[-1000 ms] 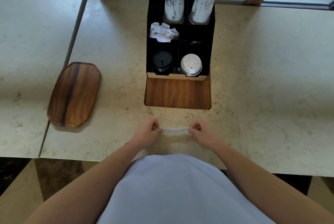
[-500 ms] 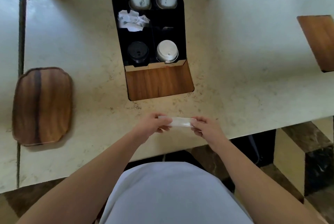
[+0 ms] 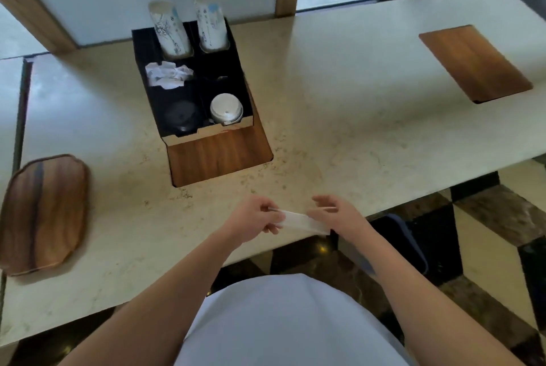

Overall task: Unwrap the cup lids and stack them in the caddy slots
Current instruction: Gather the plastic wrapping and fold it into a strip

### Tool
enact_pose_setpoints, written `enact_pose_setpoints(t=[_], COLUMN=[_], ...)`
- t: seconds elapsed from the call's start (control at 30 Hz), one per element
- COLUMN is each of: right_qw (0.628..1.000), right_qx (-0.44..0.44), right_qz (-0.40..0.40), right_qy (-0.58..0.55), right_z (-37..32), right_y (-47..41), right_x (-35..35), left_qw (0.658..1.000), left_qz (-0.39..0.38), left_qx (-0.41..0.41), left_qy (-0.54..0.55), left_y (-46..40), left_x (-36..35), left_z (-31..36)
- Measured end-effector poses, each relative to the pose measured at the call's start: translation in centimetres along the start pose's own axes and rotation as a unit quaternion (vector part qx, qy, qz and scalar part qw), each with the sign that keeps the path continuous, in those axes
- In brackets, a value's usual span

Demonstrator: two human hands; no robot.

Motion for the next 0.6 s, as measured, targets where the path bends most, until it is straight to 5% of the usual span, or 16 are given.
enact_pose_setpoints(t=[0.07,0.13,0.3,0.6], right_qw=[0.982,0.976,0.998,0.971], right_qx=[0.100,0.115,0.061,-0.009], right_qz=[-0.017,-0.043,-0.008,0.084], right_qy=[0.161,0.180,-0.021,-0.221], right_z=[0.9,1.9,6.7,17.1], right_y=[1.4,2.6,5.8,11.9], right_x=[2.2,4.3,10.5,18.2], left_qw=[0.995,0.986,0.971,0.914], left_qz=[-0.041,-0.080,-0.168,-0.260], left_qx=[-0.039,-0.071,-0.114,-0.175], left_qy=[-0.077,-0.126,-0.123,-0.257], left_y=[-0.3,-0.7,-1.9,-4.8], left_x=[-3.6,-7.2,-13.8,-23.8], left_z=[2.5,5.3,12.1,18.9])
Point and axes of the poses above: each hand's wrist, its own y-axis away from the middle knuckle, its own x-axis out of the back of the hand, z = x × y, the point moved 1 cm from there along -y, towards the middle knuckle, and after that the axes turned 7 degrees about z, right-handed, at the moved point
